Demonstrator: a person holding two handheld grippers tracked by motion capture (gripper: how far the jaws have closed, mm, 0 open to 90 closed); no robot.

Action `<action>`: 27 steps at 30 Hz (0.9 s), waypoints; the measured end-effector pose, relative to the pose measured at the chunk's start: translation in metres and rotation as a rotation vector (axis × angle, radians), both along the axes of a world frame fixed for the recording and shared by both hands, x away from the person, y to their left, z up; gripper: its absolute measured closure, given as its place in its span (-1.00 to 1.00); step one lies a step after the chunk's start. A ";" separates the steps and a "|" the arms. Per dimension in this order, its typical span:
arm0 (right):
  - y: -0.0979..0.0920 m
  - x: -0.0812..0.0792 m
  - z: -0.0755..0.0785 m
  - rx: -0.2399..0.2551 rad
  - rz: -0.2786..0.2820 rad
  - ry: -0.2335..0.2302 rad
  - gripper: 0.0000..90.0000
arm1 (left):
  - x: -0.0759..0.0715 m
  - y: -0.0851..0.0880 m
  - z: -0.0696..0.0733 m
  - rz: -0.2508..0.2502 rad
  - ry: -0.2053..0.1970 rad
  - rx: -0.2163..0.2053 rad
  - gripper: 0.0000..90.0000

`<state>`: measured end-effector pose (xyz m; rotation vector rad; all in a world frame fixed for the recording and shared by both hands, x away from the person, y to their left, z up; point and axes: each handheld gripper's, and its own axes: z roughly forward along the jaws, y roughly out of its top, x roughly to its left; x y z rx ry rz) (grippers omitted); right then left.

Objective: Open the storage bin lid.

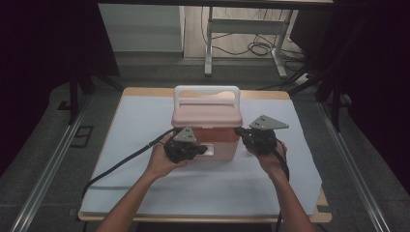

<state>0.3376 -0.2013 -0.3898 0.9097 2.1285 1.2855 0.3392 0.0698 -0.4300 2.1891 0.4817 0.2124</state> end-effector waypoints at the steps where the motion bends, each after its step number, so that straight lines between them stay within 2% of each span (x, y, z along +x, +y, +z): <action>1: 0.000 0.001 0.001 0.001 -0.001 0.003 1.00 | 0.000 0.000 0.000 -0.002 -0.001 0.003 1.00; 7: 0.002 0.008 0.009 -0.008 -0.002 0.009 1.00 | 0.000 0.000 0.001 -0.010 -0.011 0.014 1.00; 14: 0.004 0.014 0.022 -0.014 -0.012 0.004 1.00 | 0.002 0.001 0.001 -0.021 -0.006 0.014 1.00; 21: 0.009 0.026 0.027 -0.034 -0.019 0.017 1.00 | 0.002 0.001 0.001 -0.022 0.000 0.013 1.00; 27: 0.009 0.037 0.033 -0.025 -0.028 0.022 1.00 | 0.002 0.000 0.001 -0.019 0.003 0.011 1.00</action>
